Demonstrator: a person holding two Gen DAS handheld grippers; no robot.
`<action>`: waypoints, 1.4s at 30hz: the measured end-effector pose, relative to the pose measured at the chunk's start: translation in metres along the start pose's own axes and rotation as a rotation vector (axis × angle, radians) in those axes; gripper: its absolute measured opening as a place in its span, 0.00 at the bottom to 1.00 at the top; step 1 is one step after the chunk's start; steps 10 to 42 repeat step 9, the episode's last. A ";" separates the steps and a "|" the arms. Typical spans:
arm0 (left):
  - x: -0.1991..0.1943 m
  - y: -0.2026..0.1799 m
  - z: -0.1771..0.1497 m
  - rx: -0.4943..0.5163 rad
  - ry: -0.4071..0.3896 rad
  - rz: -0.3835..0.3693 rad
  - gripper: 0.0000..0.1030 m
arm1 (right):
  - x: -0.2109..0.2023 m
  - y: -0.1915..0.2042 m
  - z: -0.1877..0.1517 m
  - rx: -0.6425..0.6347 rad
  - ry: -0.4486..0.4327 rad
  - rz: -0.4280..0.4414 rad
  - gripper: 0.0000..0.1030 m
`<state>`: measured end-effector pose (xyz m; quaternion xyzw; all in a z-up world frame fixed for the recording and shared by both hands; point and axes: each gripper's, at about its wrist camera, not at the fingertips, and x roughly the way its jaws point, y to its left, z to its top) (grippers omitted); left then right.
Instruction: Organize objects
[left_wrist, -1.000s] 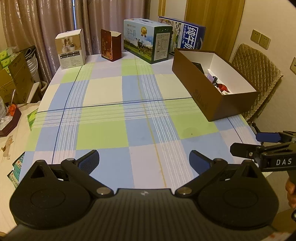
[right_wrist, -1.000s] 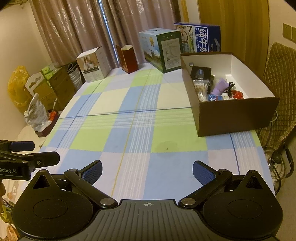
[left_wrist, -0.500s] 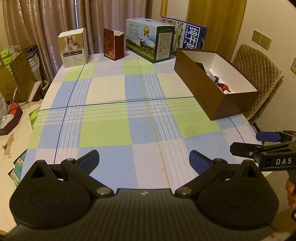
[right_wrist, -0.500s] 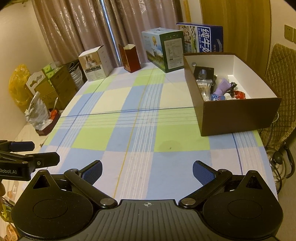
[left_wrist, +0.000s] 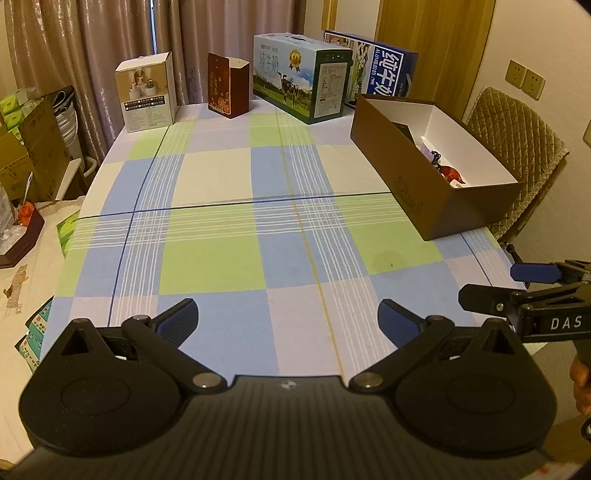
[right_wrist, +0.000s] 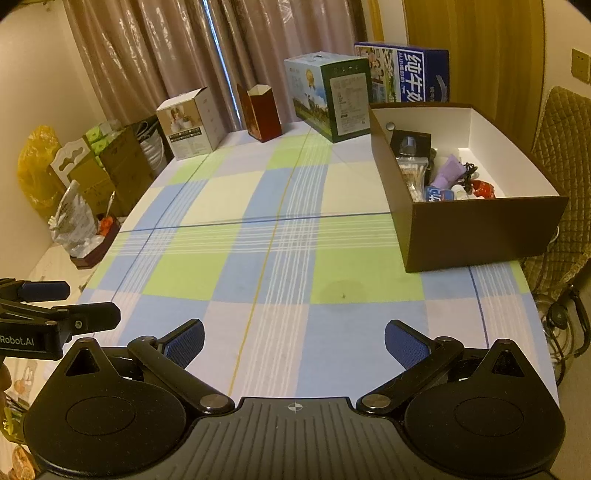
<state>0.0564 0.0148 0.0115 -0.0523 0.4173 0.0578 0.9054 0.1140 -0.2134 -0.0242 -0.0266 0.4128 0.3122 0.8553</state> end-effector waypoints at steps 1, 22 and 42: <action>0.001 0.001 0.000 0.000 0.001 -0.001 0.99 | 0.000 0.000 0.000 0.000 0.000 0.000 0.98; 0.006 0.003 0.005 0.003 0.000 0.001 0.99 | 0.006 0.001 0.004 0.000 0.004 0.001 0.98; 0.006 0.003 0.005 0.003 0.000 0.001 0.99 | 0.006 0.001 0.004 0.000 0.004 0.001 0.98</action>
